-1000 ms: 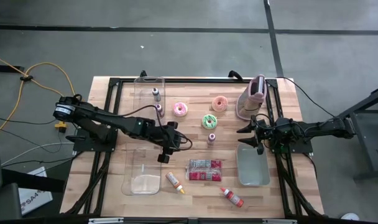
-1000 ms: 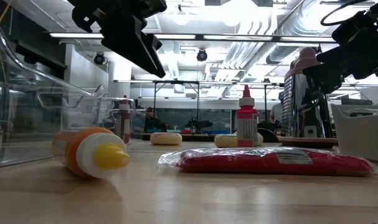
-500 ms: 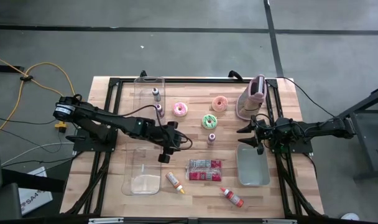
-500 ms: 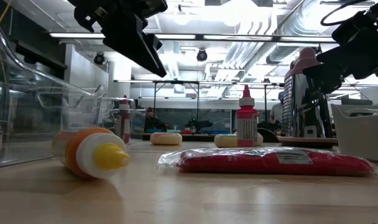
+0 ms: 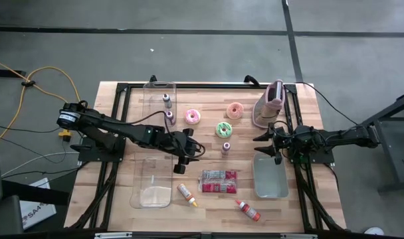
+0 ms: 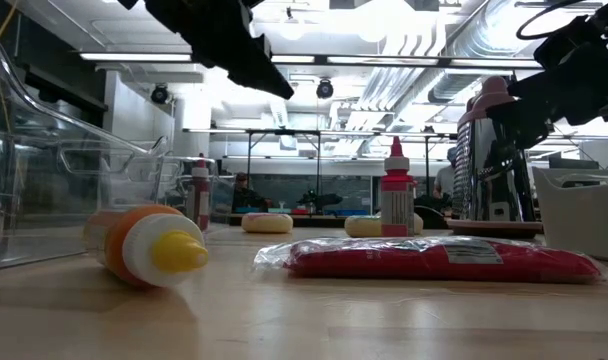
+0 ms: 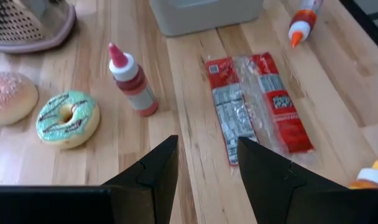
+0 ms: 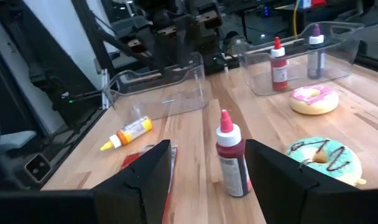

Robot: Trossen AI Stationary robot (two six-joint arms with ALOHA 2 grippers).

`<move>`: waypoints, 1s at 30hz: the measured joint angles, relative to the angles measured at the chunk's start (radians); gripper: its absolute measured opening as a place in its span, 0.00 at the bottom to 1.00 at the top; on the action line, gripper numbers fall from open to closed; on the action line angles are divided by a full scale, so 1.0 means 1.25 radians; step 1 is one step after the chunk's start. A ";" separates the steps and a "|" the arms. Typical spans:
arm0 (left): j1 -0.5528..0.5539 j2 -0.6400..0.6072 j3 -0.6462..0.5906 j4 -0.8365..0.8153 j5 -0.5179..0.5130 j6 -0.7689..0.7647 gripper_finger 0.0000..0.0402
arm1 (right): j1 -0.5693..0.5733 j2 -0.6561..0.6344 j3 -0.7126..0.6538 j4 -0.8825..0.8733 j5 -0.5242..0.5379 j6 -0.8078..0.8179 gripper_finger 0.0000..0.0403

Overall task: Pick & Place Food Item
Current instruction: Put the pink food coloring bottle into the top transparent bin

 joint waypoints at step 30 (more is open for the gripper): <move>0.000 0.000 0.000 0.014 0.000 -0.002 0.39 | 0.000 0.055 0.013 0.122 0.052 0.014 0.48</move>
